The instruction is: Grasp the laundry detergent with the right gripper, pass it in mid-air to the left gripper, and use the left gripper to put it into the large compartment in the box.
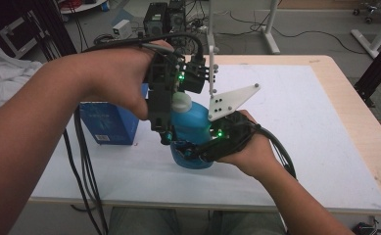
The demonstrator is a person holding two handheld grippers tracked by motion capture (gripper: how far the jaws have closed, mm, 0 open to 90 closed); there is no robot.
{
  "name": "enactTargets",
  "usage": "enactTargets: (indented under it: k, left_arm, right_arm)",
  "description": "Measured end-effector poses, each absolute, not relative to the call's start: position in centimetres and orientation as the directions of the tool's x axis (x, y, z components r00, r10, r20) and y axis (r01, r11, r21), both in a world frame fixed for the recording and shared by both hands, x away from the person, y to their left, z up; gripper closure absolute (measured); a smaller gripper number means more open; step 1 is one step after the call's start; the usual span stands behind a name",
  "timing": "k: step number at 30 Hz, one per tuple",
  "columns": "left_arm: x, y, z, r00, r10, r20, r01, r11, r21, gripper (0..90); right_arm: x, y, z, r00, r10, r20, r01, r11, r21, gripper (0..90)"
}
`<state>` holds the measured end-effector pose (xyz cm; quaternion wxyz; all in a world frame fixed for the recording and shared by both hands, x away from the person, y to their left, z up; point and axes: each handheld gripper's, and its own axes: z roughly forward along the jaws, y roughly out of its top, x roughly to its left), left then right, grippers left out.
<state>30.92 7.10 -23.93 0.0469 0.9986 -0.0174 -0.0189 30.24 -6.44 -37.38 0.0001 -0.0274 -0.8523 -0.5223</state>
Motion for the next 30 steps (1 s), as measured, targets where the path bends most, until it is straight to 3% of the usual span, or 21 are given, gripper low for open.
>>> enactTargets:
  k: [24,30]
  left_arm:
    - [31.1,6.0,-24.7,0.999,-0.010,-0.032,-0.008,-0.999,0.047,1.9]
    - [31.2,6.0,-24.8,0.999,0.001,-0.040,0.003,-0.999,0.032,6.0]
  right_arm:
    - [30.4,-5.6,-37.0,-0.998,0.023,0.054,0.058,0.437,0.898,47.1]
    - [30.5,-5.6,-37.1,-0.998,0.024,0.051,0.056,0.440,0.896,47.1]
